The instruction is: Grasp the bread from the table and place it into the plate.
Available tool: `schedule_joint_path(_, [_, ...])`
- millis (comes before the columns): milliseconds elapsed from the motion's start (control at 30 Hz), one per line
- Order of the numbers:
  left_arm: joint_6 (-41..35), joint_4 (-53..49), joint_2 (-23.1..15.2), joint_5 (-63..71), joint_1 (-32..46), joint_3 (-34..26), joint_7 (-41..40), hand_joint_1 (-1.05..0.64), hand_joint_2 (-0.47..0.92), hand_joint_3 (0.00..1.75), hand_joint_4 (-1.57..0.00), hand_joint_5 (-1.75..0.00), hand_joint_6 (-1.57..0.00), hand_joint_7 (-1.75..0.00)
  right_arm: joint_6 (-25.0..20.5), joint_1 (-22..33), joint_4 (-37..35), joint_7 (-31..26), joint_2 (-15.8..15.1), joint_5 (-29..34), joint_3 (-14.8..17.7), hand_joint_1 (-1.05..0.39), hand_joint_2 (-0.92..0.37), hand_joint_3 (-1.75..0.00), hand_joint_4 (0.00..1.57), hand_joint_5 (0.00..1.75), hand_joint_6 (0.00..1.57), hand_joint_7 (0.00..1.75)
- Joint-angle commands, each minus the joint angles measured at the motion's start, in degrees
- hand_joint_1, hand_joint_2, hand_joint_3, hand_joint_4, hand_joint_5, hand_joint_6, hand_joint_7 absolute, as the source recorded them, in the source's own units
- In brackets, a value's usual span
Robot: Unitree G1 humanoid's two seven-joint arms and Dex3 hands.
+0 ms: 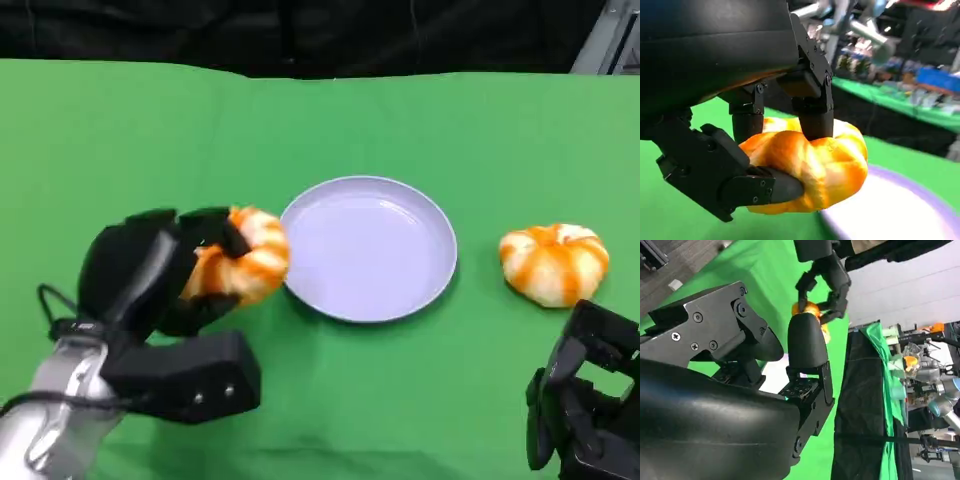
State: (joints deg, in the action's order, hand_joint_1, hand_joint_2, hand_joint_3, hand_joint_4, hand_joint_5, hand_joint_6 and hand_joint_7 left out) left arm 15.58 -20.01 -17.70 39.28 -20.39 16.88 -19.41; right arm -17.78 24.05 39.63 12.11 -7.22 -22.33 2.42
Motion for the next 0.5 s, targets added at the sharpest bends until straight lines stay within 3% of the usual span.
schedule_joint_path(33, [-0.8,0.5,2.0,0.7,-5.4,1.7,2.4,-0.08,0.54,1.04,-0.81,-1.72,-0.84,-1.36,-0.1,0.0,0.7,-0.4,-0.4,0.0,0.1,-0.04,-0.65,-1.19,0.91,1.75,0.60,1.75])
schedule_joint_path(100, [-1.1,-0.4,2.9,0.8,-7.0,2.4,2.9,-0.06,0.56,0.95,-0.86,-1.62,-1.01,-0.99,-0.5,0.1,0.9,-0.5,-0.6,-0.2,0.1,-0.05,-0.65,-1.19,0.91,1.75,0.60,1.75])
schedule_joint_path(133, [-1.2,-2.4,4.0,1.5,-8.7,3.2,2.1,-0.05,0.56,0.93,-0.87,-1.60,-1.04,-0.90,-0.5,0.1,0.8,-0.5,-0.5,-0.3,0.1,-0.05,-0.65,-1.19,0.91,1.75,0.60,1.75])
schedule_joint_path(300, [-1.6,-9.7,7.0,3.5,-13.9,5.6,0.4,-0.09,0.51,1.01,-0.90,-1.61,-1.04,-0.98,0.4,0.4,0.6,-0.5,-0.1,0.0,-0.4,-0.05,-0.65,-1.18,0.91,1.75,0.60,1.75])
schedule_joint_path(333, [-2.0,-13.1,8.4,4.0,-16.0,6.6,0.4,-0.05,0.54,0.89,-0.86,-1.69,-0.93,-1.20,1.0,0.5,0.5,-0.5,0.2,0.4,-0.8,-0.05,-0.65,-1.18,0.91,1.75,0.61,1.75])
schedule_joint_path(367, [-2.2,-16.2,9.5,4.3,-17.8,7.4,0.2,-0.05,0.57,0.82,-0.84,-1.72,-0.88,-1.26,1.4,0.6,0.4,-0.4,0.3,0.5,-1.1,-0.05,-0.65,-1.18,0.92,1.75,0.61,1.75])
schedule_joint_path(500, [-1.7,-24.6,12.1,4.5,-21.6,9.4,-1.3,-0.06,0.69,0.61,-0.82,-1.74,-0.92,-1.09,1.8,1.0,0.7,-0.4,0.7,0.4,-1.6,-0.05,-0.65,-1.18,0.92,1.75,0.61,1.75])
